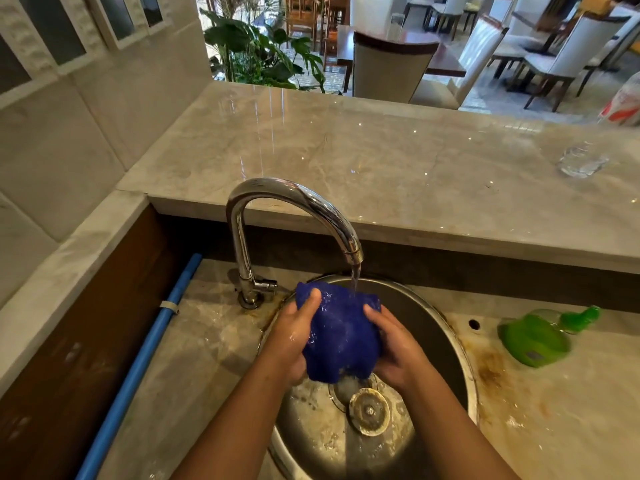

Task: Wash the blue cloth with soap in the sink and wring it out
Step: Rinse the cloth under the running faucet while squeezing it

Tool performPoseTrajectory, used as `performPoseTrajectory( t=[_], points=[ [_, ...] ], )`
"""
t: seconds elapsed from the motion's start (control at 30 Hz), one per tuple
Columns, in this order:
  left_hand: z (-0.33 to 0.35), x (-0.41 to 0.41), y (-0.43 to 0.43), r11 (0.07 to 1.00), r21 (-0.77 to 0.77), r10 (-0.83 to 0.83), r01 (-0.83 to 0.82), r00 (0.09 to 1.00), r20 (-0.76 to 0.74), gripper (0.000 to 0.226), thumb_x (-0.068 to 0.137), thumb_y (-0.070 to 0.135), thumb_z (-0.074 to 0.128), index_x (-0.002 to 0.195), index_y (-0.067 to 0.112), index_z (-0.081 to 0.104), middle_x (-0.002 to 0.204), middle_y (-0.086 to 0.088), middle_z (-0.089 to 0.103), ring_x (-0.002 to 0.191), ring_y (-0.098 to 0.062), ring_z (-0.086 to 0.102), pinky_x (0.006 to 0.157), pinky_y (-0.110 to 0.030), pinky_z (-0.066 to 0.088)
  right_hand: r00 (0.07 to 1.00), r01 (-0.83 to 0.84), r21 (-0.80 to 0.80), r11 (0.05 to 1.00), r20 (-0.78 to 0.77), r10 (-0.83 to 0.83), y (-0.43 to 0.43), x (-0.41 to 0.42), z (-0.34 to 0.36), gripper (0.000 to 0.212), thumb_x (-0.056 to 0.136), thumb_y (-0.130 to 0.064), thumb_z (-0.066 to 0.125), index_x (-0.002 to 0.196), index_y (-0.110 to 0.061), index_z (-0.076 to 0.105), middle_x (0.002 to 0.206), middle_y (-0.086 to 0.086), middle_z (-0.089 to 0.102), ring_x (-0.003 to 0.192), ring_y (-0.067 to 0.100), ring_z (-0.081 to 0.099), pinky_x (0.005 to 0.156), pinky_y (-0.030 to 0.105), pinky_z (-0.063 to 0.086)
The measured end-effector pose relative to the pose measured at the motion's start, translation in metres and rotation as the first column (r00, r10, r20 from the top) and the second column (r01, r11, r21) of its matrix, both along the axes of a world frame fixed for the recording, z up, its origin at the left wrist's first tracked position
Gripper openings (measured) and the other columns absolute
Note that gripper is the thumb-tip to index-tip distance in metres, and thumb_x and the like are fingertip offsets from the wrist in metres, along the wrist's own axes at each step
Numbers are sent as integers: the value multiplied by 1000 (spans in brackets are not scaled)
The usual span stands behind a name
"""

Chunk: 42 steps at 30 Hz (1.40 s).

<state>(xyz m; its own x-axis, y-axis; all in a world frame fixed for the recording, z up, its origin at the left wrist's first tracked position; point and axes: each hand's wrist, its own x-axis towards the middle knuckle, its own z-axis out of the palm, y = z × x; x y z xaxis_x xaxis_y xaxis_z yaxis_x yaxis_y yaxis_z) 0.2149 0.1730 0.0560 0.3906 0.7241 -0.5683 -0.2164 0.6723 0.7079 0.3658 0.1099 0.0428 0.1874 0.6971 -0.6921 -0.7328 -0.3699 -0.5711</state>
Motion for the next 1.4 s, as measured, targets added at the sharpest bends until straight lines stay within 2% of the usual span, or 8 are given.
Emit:
performPoseTrajectory(
  t=[0.17, 0.33, 0.47, 0.7, 0.87, 1.07, 1.23, 1.4],
  points=[
    [2, 1, 0, 998, 30, -44, 46, 996, -75, 12, 100, 30, 57, 110, 24, 62, 108, -6, 68, 98, -28, 67, 91, -50, 55, 999, 15, -178, 984, 48, -7, 7, -1, -2, 28, 95, -31, 62, 118, -15, 66, 106, 15, 76, 98, 34, 72, 76, 47, 56],
    [-4, 5, 1, 997, 72, -14, 28, 982, -190, 17, 101, 38, 53, 109, 25, 61, 106, -6, 68, 99, -28, 66, 93, -51, 54, 957, -50, -18, 999, 287, 53, 0, -7, -5, 22, 97, -26, 59, 117, -18, 64, 112, 14, 73, 97, 31, 73, 78, 45, 59],
    [-13, 17, -1, 998, -62, -15, 11, 998, -63, 30, 103, 34, 51, 126, 19, 62, 119, -13, 72, 107, -32, 69, 85, -50, 57, 612, -70, 166, 984, 786, -89, -5, -20, 10, 4, 97, -23, 60, 100, -21, 62, 95, 4, 72, 81, 12, 70, 74, 31, 58],
    [-12, 38, -29, 939, -345, 74, -1, 978, 196, 45, 100, 45, 51, 122, 10, 68, 108, -15, 77, 105, -28, 70, 78, -39, 55, -131, -231, -39, 972, 991, 8, 14, -42, -4, 17, 94, -40, 48, 89, -24, 49, 75, -10, 59, 62, 11, 57, 55, 30, 47],
    [-19, 31, -30, 946, -325, 58, 2, 983, 175, 40, 100, 35, 53, 130, 9, 61, 117, -20, 73, 112, -36, 67, 90, -50, 53, 39, -160, -167, 973, 984, 175, 32, -8, -21, 9, 100, -30, 50, 99, -21, 53, 86, -3, 64, 78, 19, 64, 69, 39, 55],
    [-17, 32, -4, 943, -333, 52, -5, 990, 132, 46, 102, 42, 49, 134, 11, 59, 126, -19, 68, 115, -35, 64, 88, -47, 52, 236, -186, 110, 976, 970, -65, 10, -27, -3, 17, 101, -29, 51, 85, -21, 50, 71, -4, 59, 60, 8, 57, 54, 25, 47],
    [-14, 37, -20, 921, -388, 74, 21, 971, 228, 54, 102, 49, 42, 122, 6, 68, 112, -16, 75, 103, -27, 69, 86, -37, 53, -84, -232, -113, 966, 992, 96, 13, -55, -7, 38, 95, -48, 38, 111, -19, 57, 89, 0, 67, 76, 21, 65, 61, 33, 47],
    [-28, 25, -36, 933, -359, 75, 13, 971, 229, 55, 93, 43, 55, 137, 9, 56, 127, -23, 67, 119, -39, 63, 98, -54, 49, -32, -171, -276, 946, 961, 275, 41, -8, -13, 12, 102, -32, 47, 104, -21, 52, 92, 0, 66, 85, 25, 67, 71, 43, 55]
  ],
)
